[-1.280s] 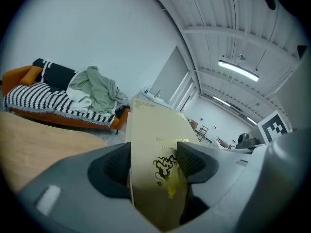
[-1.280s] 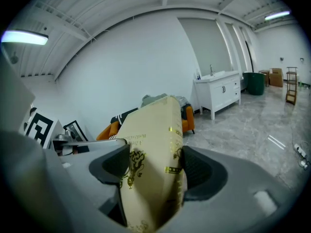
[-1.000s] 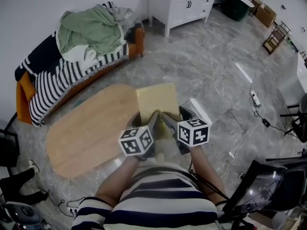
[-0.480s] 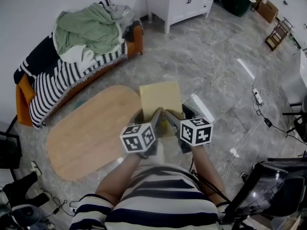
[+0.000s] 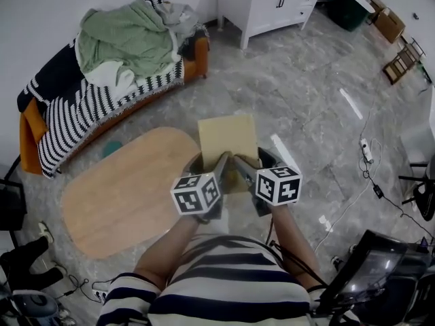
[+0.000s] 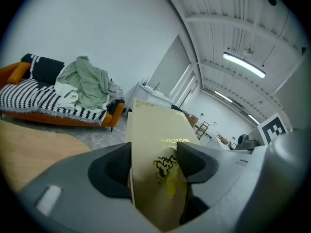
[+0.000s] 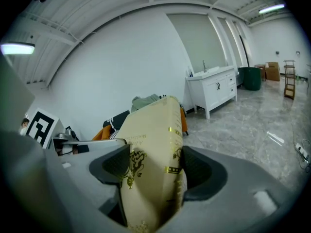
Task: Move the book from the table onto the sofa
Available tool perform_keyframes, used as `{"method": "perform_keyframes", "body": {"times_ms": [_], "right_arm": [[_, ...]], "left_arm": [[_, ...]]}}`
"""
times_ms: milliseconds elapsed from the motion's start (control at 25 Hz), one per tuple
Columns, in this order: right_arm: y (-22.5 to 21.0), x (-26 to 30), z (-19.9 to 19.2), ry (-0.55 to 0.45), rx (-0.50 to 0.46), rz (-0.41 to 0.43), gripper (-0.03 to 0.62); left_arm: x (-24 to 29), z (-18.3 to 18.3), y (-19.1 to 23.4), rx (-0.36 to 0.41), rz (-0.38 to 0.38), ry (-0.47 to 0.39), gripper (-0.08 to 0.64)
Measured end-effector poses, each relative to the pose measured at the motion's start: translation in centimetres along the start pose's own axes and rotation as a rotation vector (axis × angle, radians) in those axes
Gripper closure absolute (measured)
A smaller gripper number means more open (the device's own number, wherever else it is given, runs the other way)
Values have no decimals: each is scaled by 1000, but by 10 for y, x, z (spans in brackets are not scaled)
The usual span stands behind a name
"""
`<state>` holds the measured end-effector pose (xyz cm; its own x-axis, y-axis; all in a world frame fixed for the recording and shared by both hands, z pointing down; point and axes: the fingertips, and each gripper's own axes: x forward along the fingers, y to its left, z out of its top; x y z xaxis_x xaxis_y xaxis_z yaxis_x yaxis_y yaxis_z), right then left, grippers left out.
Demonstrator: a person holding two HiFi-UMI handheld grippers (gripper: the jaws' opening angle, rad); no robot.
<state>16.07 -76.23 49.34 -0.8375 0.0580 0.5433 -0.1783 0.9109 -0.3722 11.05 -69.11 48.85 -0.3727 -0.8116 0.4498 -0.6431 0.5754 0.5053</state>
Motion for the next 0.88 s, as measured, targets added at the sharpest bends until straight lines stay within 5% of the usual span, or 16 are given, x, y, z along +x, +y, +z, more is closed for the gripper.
{"method": "perform_keyframes", "body": {"times_ms": [880], "right_arm": [[-8, 99, 67, 59, -45, 100, 259]], "left_arm": [[61, 69, 59, -60, 93, -30, 268]]}}
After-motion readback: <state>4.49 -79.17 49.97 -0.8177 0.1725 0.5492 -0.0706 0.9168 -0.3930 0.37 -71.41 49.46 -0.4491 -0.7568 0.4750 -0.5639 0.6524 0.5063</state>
